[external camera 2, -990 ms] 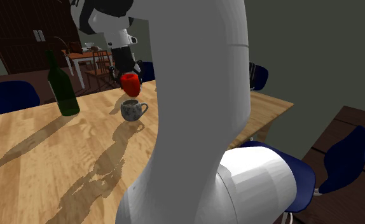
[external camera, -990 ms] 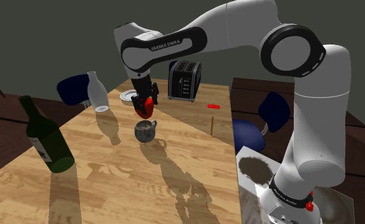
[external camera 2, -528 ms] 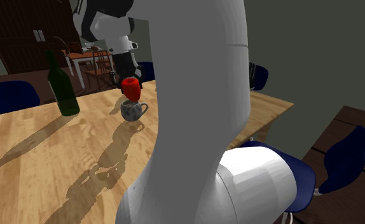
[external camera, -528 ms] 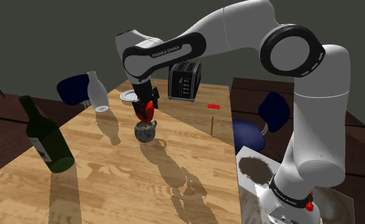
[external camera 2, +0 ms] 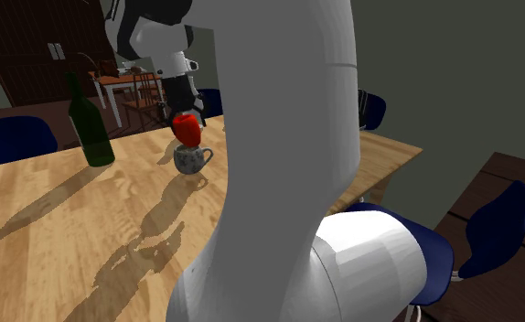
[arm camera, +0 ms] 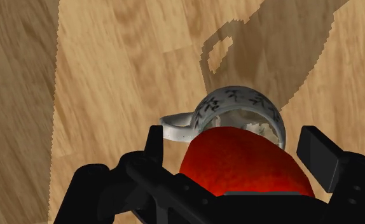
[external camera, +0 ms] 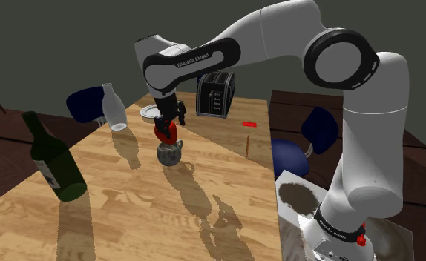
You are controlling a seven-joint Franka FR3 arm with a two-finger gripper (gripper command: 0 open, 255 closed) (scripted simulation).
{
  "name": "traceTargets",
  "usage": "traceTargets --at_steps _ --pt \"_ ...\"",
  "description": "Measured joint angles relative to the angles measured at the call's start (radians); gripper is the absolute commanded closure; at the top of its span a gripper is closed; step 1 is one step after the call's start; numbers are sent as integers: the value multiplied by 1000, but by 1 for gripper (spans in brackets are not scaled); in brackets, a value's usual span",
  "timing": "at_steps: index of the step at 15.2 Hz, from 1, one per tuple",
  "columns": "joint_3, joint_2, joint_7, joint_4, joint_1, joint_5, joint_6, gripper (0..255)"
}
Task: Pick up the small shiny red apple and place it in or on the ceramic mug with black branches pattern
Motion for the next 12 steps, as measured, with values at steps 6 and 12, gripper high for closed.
traceTargets --at_steps 6,12 --pt "4 11 -4 129 11 2 -117 0" --pt "5 12 -5 143 12 2 -131 0"
